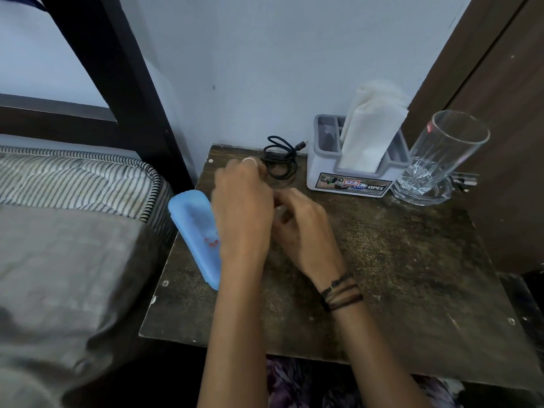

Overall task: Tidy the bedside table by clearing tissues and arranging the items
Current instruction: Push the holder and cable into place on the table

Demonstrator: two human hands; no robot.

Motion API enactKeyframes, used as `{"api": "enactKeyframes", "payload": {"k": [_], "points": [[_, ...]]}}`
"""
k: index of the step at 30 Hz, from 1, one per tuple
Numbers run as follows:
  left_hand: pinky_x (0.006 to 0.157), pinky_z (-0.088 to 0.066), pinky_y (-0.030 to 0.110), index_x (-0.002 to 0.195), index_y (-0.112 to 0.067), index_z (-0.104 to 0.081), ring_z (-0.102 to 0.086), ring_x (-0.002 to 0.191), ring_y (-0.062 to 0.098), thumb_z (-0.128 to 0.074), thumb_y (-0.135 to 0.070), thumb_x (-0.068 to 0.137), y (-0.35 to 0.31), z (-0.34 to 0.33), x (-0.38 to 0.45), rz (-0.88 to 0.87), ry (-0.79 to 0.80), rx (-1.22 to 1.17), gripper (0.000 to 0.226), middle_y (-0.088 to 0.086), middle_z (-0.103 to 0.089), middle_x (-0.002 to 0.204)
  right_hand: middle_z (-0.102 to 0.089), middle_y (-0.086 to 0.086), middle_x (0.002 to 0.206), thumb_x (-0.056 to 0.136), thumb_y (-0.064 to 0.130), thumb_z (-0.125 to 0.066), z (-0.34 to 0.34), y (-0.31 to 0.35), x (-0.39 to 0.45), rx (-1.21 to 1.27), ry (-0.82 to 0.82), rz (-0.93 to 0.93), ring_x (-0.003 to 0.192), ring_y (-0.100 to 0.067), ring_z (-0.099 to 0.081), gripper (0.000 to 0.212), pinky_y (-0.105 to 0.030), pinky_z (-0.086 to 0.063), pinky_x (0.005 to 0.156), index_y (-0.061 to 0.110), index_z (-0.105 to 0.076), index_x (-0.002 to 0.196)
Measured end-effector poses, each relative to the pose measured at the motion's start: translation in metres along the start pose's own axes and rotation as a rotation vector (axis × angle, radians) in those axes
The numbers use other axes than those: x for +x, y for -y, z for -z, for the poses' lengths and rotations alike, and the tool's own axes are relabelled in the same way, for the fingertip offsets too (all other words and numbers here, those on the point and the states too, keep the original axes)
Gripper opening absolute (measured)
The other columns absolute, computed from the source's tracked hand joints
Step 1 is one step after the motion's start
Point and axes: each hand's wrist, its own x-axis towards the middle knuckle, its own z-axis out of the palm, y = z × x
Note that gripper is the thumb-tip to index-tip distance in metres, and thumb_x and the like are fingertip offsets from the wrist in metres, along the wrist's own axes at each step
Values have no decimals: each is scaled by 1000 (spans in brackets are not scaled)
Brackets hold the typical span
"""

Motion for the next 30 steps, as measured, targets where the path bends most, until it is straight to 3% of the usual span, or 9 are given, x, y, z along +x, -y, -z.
{"api": "enactKeyframes", "payload": {"k": [2, 5, 7, 9, 12, 18, 26, 30], "points": [[88, -40, 45, 116, -8, -59, -43, 116, 34, -42, 0, 85, 5, 17, -3, 63, -23, 158, 36, 17, -54, 122, -56, 7, 98, 75, 43, -51, -1, 12, -10, 79, 138, 11, 70, -3, -52, 42, -21, -44, 63, 22, -62, 110], [91, -37, 49, 117, 1, -51, -37, 119, 40, -41, 1, 87, 13, 30, -6, 211, 0, 243, 31, 23, -45, 127, -50, 7, 111, 76, 32, -70, -12, 25, -20, 89, 294, 27, 76, 3, -46, 45, -12, -40, 64, 23, -56, 118], [93, -35, 50, 117, 2, -49, -36, 122, 40, -41, 0, 89, 18, 30, -8, 285, 45, 242, 30, 24, -42, 130, -48, 2, 120, 77, 26, -69, -23, 32, -26, 40, 329, -10, 89, -8, -50, 42, -27, -46, 71, 17, -57, 117], [93, -36, 50, 115, 3, -50, -36, 121, 40, -41, 2, 88, 21, 25, -7, 288, 50, 212, 28, 24, -42, 129, -48, 1, 121, 83, 22, -61, -32, 37, -29, -17, 292, -66, 96, -19, -53, 31, -35, -48, 70, 14, -57, 113], [89, -38, 44, 114, 3, -53, -42, 116, 38, -42, 7, 85, 27, 14, 0, 190, -2, 117, 31, 23, -44, 126, -50, -2, 113, 89, 21, -51, -42, 41, -32, -89, 140, -54, 88, -20, -53, 20, -22, -32, 56, 12, -56, 105], [89, -34, 29, 119, -9, -58, -47, 119, 26, -45, 6, 84, 42, 4, 11, 150, -155, -111, 41, 10, -48, 131, -46, -1, 118, 91, 28, -47, -55, 44, -9, -172, 25, -134, 93, -23, -56, 29, -27, -32, 62, 19, -50, 118], [87, -41, 30, 114, -13, -63, -56, 112, 23, -45, -8, 88, 58, 3, 28, 197, -197, -202, 32, 6, -63, 121, -44, -8, 123, 88, 20, -53, -65, 31, 42, -228, -45, -231, 104, -29, -54, 41, -36, -42, 73, 14, -46, 128], [88, -43, 29, 112, -16, -66, -59, 105, 22, -42, -8, 88, 60, -4, 36, 231, -185, -324, 35, 6, -67, 113, -46, -8, 118, 84, 33, -61, -69, 28, 55, -194, -93, -274, 101, -29, -55, 45, -38, -43, 72, 14, -50, 123]]}}
